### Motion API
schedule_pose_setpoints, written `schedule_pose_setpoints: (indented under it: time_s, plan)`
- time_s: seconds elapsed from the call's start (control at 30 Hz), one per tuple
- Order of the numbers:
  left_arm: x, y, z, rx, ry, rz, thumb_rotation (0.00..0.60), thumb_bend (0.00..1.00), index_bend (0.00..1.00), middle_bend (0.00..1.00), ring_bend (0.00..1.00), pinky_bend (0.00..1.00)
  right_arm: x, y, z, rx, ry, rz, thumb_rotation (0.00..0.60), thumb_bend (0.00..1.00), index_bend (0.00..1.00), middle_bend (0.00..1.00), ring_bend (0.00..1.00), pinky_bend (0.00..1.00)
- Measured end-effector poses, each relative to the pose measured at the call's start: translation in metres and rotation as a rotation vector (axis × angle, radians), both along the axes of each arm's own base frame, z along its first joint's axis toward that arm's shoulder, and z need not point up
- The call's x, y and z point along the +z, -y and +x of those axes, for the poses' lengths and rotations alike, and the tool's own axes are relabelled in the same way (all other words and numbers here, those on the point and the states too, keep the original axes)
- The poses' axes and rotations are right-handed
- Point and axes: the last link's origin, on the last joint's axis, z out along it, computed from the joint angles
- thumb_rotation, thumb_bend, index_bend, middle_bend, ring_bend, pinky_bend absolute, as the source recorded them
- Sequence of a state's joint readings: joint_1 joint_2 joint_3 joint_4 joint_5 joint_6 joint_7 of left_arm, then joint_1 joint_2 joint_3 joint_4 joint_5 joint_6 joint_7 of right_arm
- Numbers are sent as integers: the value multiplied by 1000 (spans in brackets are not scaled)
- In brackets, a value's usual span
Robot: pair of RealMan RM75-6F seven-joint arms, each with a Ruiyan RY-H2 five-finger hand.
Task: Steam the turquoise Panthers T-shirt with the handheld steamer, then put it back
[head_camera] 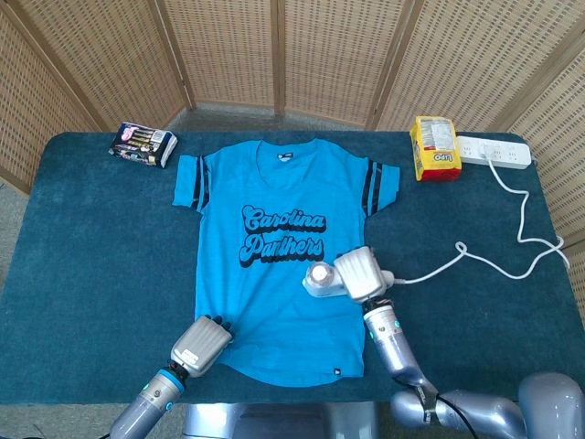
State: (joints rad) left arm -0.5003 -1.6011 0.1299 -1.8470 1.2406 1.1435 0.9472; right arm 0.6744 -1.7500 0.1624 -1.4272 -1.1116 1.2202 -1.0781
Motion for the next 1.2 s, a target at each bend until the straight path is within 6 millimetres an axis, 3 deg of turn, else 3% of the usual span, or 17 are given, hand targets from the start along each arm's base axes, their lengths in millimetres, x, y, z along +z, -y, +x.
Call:
schedule_pose_setpoints:
  time_s: [0.57,0.97,1.2]
  plan:
    - [0,2,2,0,-2,2,600,482,660,505,451,576,61,59,-53,-182,58,-229,600,251,783,773,801,731]
    - [1,2,1,6,-8,6,599,482,659,505,451,576,61,75,-83,-262,15,-266,600,249,783,774,788,721]
    - [2,2,2,5,-8,9,599,482,659,506,451,576,49,76,-85,-278,8,-246,600,233,762,754,763,698]
